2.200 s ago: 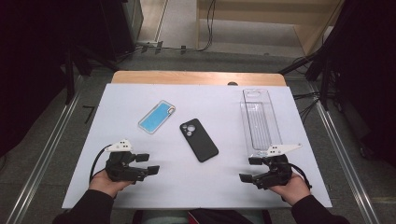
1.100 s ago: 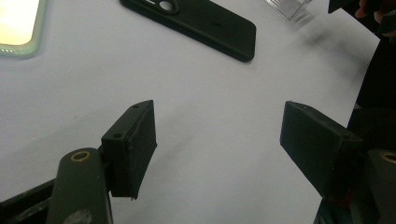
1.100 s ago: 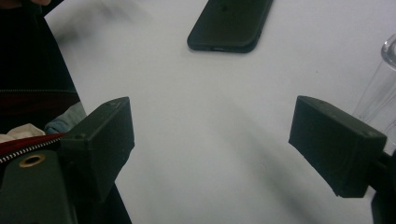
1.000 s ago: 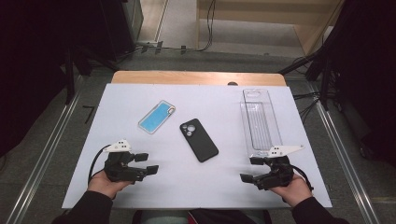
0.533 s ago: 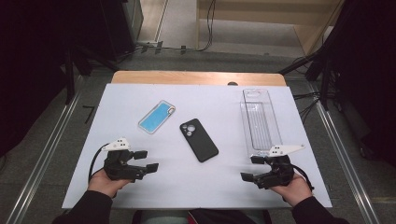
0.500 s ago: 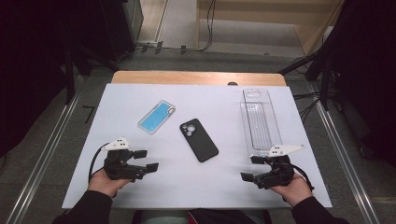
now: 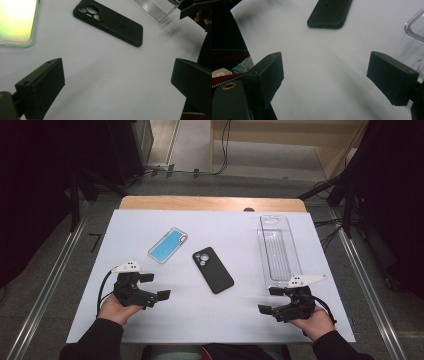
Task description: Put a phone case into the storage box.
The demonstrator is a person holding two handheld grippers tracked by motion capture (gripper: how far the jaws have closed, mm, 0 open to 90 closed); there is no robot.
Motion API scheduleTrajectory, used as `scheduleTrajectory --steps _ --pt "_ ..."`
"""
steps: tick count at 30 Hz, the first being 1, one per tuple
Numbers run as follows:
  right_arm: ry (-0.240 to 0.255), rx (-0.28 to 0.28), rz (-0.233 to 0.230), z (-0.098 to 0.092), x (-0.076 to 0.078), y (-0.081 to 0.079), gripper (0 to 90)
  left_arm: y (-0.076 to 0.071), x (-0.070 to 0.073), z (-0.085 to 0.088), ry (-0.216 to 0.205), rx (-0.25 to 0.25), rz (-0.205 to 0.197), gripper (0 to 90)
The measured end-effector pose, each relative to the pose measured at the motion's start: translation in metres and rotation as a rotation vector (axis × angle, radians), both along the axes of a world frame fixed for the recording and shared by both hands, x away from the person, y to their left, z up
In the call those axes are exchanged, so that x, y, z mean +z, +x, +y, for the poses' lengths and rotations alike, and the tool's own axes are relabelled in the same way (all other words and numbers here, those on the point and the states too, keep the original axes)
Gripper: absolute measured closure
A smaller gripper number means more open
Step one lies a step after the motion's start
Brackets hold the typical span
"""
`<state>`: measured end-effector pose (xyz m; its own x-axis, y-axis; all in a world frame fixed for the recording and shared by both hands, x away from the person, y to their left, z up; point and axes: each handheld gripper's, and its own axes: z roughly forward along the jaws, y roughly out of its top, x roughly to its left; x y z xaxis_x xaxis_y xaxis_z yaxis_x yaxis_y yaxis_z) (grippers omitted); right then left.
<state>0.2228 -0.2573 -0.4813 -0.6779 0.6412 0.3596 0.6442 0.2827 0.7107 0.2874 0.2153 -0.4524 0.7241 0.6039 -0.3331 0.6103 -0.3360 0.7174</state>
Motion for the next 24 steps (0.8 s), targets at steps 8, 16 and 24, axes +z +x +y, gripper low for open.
scheduleTrajectory --steps 8,16,24 --pt "-0.001 0.001 0.002 0.001 0.000 0.000 12.2 0.010 0.001 -0.006 0.026 -0.007 -0.009 0.0" --pt "0.001 0.006 -0.001 0.001 0.000 0.000 12.2 0.021 0.004 -0.008 0.040 -0.002 -0.026 0.0" --pt "0.001 0.003 -0.001 0.001 0.000 0.000 12.2 0.038 0.009 -0.007 0.043 0.020 -0.043 0.0"
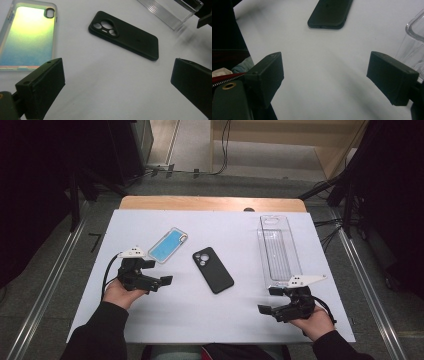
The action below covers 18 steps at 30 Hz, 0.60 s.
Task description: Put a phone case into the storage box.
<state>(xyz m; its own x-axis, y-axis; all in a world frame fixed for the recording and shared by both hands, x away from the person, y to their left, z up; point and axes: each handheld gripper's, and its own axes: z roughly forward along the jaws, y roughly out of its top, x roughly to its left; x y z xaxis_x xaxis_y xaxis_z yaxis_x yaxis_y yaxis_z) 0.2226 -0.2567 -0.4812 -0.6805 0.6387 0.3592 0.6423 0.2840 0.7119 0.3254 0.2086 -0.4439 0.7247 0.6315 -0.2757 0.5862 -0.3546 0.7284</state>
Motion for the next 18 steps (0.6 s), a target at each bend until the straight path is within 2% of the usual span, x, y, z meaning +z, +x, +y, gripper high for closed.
scheduleTrajectory --steps 7,11,18 --pt "0.000 0.000 0.000 0.000 0.000 0.000 12.2 0.014 0.004 -0.001 0.009 -0.003 -0.014 0.0" --pt "-0.001 -0.001 0.000 0.000 0.000 0.000 12.2 0.021 0.006 0.001 -0.007 0.003 -0.010 0.0" --pt "-0.001 -0.003 0.003 0.000 0.000 0.000 12.2 0.033 0.007 -0.001 0.008 0.001 -0.014 0.0"
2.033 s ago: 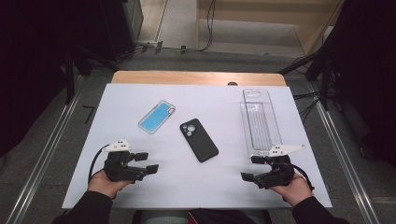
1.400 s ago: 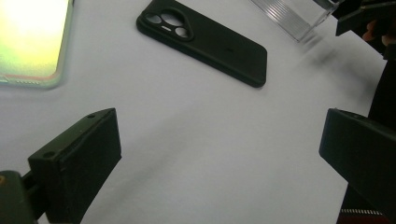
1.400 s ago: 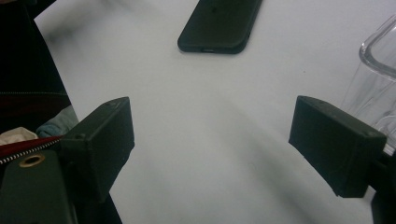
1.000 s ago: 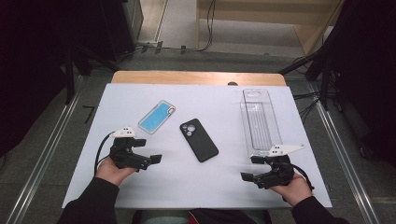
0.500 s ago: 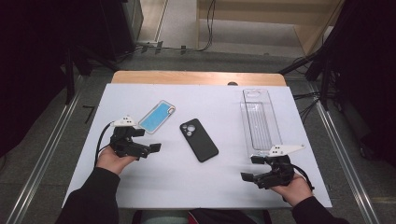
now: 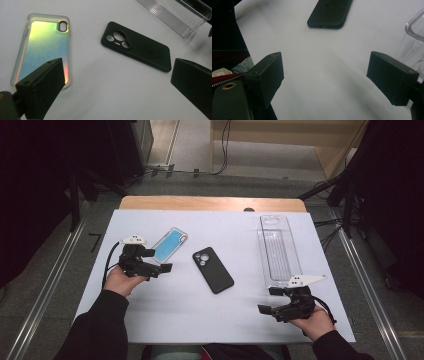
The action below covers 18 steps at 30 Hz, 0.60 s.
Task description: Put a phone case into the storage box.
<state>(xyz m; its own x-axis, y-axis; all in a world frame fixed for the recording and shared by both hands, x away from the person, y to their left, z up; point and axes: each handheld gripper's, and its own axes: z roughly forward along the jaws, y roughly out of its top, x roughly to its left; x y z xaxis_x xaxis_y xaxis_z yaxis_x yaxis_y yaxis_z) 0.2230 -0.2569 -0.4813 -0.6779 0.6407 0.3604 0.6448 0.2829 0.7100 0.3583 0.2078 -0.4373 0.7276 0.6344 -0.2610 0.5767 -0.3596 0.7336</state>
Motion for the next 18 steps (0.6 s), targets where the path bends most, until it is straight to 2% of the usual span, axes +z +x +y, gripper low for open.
scheduleTrajectory --steps 13,18 --pt "0.007 0.007 0.004 0.002 0.000 0.001 12.2 0.021 0.003 0.004 0.003 0.031 -0.013 0.0" --pt "0.008 0.005 0.006 0.001 -0.001 0.002 12.2 0.035 0.006 0.005 0.011 0.053 -0.030 0.0"
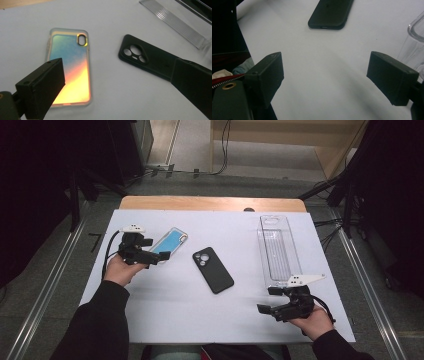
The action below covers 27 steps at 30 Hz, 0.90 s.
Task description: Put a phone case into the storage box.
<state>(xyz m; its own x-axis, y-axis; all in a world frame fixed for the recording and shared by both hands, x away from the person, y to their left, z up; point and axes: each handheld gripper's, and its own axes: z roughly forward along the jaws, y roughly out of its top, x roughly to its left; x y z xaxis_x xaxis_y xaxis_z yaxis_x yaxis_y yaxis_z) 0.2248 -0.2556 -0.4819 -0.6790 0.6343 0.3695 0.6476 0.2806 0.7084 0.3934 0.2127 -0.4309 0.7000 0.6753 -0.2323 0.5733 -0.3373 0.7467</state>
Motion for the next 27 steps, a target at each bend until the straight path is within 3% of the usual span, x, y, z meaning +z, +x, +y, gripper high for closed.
scheduleTrajectory --steps 13,23,27 --pt "0.001 -0.004 0.003 0.000 0.000 0.001 12.2 0.034 -0.005 -0.005 0.024 -0.011 0.005 0.0" --pt "-0.006 0.001 0.002 0.000 -0.001 0.003 12.2 0.057 -0.016 -0.010 0.024 0.019 -0.020 0.0" --pt "-0.008 0.001 0.007 0.000 -0.001 0.002 12.2 0.066 -0.021 -0.011 0.037 0.033 -0.007 0.0"
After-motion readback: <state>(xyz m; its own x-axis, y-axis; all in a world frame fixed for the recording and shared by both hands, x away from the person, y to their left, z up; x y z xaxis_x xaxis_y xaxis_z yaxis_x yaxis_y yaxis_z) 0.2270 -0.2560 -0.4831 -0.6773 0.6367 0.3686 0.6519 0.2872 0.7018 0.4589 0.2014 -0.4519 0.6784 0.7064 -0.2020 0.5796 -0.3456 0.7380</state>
